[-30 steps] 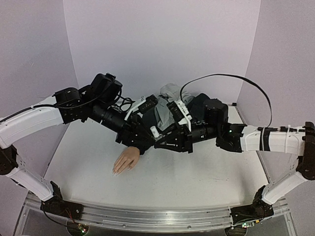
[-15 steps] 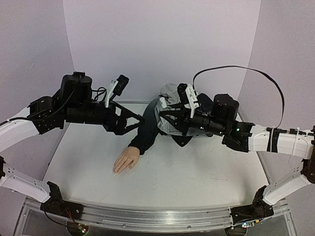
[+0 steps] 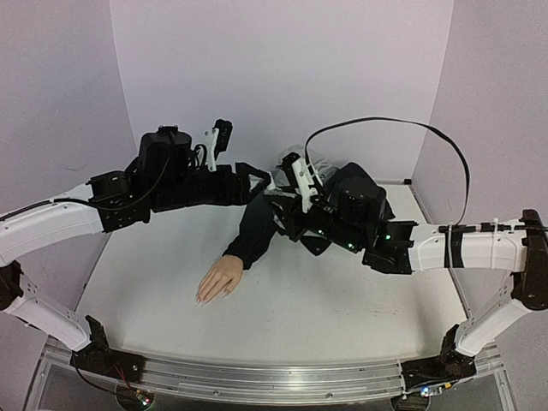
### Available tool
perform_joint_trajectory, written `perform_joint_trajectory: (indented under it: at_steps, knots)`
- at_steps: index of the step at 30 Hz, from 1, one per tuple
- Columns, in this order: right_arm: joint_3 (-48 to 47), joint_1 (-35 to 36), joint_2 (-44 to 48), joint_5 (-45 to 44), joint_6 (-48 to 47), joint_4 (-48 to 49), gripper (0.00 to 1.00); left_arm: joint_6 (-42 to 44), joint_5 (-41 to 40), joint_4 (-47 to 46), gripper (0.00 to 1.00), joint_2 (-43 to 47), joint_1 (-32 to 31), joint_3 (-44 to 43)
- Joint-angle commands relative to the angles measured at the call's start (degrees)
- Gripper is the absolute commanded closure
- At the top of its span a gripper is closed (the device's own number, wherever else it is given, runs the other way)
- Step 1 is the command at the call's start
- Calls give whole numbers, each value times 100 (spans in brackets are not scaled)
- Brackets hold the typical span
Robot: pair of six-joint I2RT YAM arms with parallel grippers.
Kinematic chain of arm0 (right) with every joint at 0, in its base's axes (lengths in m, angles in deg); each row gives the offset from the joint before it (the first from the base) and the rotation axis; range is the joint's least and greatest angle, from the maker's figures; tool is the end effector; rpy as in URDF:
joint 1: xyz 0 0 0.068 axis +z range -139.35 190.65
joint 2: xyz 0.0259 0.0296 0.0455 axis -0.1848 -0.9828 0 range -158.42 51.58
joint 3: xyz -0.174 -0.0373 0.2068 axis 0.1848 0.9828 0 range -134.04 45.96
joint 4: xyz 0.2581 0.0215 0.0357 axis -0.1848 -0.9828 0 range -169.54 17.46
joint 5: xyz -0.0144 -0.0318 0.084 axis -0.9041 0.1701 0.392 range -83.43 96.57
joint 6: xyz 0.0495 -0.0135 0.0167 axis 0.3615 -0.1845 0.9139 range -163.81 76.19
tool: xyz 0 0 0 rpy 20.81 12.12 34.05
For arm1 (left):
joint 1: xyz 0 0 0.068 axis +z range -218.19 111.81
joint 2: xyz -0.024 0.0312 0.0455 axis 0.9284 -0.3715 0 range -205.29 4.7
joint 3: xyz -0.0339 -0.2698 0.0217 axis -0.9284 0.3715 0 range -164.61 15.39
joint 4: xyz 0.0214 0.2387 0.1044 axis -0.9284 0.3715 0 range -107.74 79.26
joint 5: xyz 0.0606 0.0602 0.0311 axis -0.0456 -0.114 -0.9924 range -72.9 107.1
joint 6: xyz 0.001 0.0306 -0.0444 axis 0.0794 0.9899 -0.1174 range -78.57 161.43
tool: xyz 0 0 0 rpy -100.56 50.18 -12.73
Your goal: Paint the nails
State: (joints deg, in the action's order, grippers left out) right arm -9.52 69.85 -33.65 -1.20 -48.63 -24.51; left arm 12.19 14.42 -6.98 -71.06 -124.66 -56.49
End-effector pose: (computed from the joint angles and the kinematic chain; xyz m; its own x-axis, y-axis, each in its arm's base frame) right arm 0.1805 0.2932 0.3414 0.2260 0.2166 -0.9497 -0.7690 0.6381 -0.0375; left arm 0.1724 -0.2572 0.3849 -0.5163 -0.1040 -0.8501 0.6366 0.6174 -0.4622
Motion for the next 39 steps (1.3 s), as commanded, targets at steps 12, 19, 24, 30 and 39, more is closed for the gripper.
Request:
perform_joint_trajectory:
  at_steps: [12,19,24,30,39]
  knots:
    - [-427,65,-88,-151,-162,403,100,115,35,-815,63,-479,-67,-451]
    - [-536,61,-97,-128,-70,363,100,204,333,-804,81,-533,-125,-280]
    - [-608,65,8,84,-19,224,100,568,1028,-788,94,-492,-173,-39]
    - [-569,-449,435,2739,537,58,100,1162,2862,-795,100,-334,-172,420]
    - [-534,-941,521,7592,2591,1604,100,1932,5640,-800,100,-269,-173,524]
